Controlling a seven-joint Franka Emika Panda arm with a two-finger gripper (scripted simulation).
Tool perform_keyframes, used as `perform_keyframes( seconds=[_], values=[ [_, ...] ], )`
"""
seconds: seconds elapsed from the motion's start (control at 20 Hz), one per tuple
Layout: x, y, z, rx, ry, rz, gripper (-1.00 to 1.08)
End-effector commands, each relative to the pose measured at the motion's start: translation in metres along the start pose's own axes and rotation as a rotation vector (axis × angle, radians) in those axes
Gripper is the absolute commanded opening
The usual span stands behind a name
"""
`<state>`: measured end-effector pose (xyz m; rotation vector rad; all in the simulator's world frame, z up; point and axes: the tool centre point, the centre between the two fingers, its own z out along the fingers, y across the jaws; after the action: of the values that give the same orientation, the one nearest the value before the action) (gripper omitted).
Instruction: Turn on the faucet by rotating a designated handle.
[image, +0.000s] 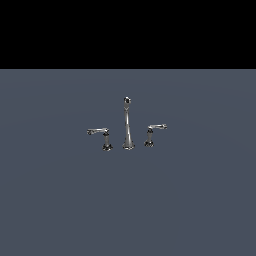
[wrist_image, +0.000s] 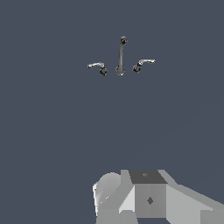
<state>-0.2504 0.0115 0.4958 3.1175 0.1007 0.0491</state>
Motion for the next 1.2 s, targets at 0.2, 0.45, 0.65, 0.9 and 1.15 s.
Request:
perform_keyframes(
  seconds=[0.2,0.45,0.65,0.9,1.15],
  values=[
    [0.002,-0.001,0.003,0.000,0.000,0.010,-1.00],
    [0.012,-0.004,0.015,0.000,-0.002,0.052,-1.00],
    [0.026,-0.008,0.031,0.001,-0.003,0.110,-1.00],
    [0.050,-0.012,0.059,0.001,-0.006,0.210,-1.00],
    [0.081,-0.015,0.095,0.002,-0.010,0.333,-1.00]
  ],
)
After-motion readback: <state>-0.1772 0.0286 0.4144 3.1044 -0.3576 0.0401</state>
